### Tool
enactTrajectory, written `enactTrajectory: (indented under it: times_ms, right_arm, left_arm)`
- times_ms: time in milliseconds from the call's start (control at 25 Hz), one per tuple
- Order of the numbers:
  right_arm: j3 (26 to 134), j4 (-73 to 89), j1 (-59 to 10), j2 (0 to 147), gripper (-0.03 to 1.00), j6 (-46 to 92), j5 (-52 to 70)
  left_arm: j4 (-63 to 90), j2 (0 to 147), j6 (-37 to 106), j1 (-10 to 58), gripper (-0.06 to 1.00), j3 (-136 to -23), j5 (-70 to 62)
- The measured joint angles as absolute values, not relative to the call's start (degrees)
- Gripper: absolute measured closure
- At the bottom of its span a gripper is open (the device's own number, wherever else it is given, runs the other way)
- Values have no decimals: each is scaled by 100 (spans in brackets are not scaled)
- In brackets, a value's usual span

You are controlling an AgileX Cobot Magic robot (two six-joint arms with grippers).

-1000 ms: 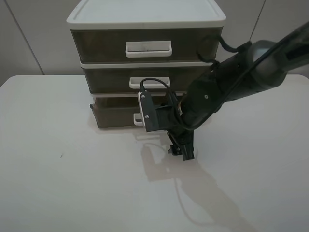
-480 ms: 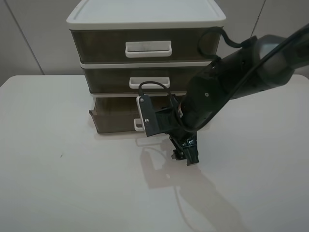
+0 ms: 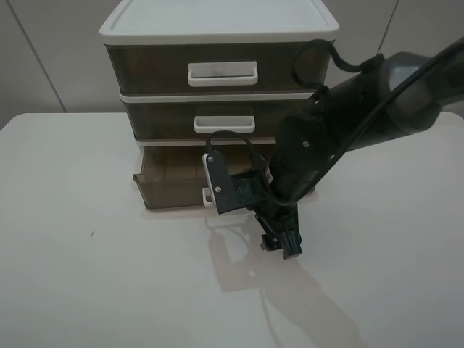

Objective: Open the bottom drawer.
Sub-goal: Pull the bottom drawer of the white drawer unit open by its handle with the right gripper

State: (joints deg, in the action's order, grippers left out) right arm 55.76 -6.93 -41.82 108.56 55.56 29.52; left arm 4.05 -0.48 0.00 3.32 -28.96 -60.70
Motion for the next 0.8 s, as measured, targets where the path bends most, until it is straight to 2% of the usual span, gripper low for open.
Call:
enactTrajectory:
  times_ms: [800]
  right_arm:
    - [5515, 155, -4605, 10824, 18, 5511, 3728]
  left_arm:
    - [405, -48, 0, 332, 20, -2896, -6070]
